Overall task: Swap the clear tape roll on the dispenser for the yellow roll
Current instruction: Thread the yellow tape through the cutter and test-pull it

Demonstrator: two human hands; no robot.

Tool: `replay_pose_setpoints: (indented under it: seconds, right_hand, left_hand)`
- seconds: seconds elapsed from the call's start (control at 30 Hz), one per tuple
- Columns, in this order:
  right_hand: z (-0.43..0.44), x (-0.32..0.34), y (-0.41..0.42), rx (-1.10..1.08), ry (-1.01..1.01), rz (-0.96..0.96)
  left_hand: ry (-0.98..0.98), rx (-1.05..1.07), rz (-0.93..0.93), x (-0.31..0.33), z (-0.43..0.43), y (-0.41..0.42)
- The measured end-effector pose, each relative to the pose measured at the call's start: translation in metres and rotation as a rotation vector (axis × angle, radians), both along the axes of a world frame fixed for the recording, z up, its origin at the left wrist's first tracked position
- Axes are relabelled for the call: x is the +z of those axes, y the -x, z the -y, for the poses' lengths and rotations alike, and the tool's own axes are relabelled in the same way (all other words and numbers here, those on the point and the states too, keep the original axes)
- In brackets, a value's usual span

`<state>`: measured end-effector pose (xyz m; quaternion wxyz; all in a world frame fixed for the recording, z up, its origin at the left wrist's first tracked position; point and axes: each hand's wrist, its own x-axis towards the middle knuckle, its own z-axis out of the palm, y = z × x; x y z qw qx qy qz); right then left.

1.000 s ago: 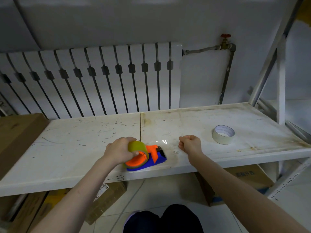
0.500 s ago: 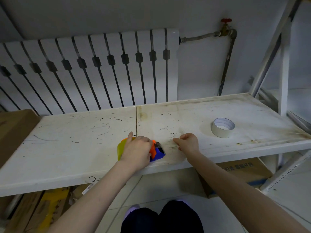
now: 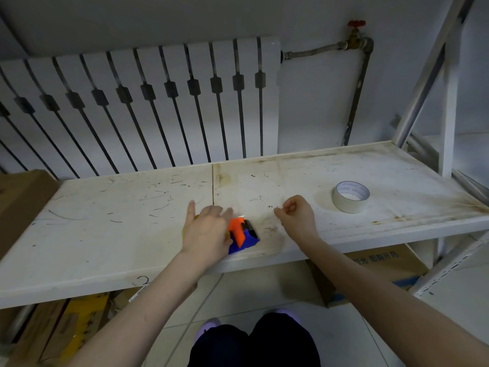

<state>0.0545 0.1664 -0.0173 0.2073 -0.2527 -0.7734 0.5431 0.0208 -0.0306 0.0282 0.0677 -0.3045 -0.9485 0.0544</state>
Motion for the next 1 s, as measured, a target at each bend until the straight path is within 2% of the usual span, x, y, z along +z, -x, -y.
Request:
replay_pose_setpoints:
  seconds: [0.13, 0.23, 0.43, 0.57, 0.73, 0.8, 0.9, 1.0]
  right_hand:
    - [0.002, 0.009, -0.005, -0.007, 0.048, -0.102]
    - [0.008, 0.02, -0.009, -0.002, 0.139, -0.23]
    - [0.026, 0.061, -0.021, 0.033, 0.096, -0.45]
    - [0.025, 0.062, -0.028, -0.008, 0.119, -0.463]
    - [0.014, 0.051, -0.032, -0.175, 0.335, -0.521]
    - [0.002, 0.049, -0.031, -0.196, 0.381, -0.467]
    - [-0.008, 0.032, -0.028, -0.152, 0.375, -0.231]
    - [-0.01, 0.013, -0.027, -0.156, 0.408, -0.115]
  left_hand:
    - [-0.081, 0.168, 0.052, 0.008, 0.005, 0.01]
    - [-0.108, 0.184, 0.085, 0.008, 0.002, 0.013]
    - [-0.084, 0.204, 0.134, 0.014, -0.003, 0.015]
    - [-0.066, 0.191, 0.116, 0.016, -0.003, 0.012]
    - [0.027, 0.202, 0.055, 0.018, 0.001, 0.009]
    - [0.047, 0.192, 0.033, 0.02, 0.004, 0.013]
    - [0.072, 0.171, 0.04, 0.019, 0.009, 0.018]
    - [0.099, 0.161, 0.075, 0.02, 0.01, 0.02]
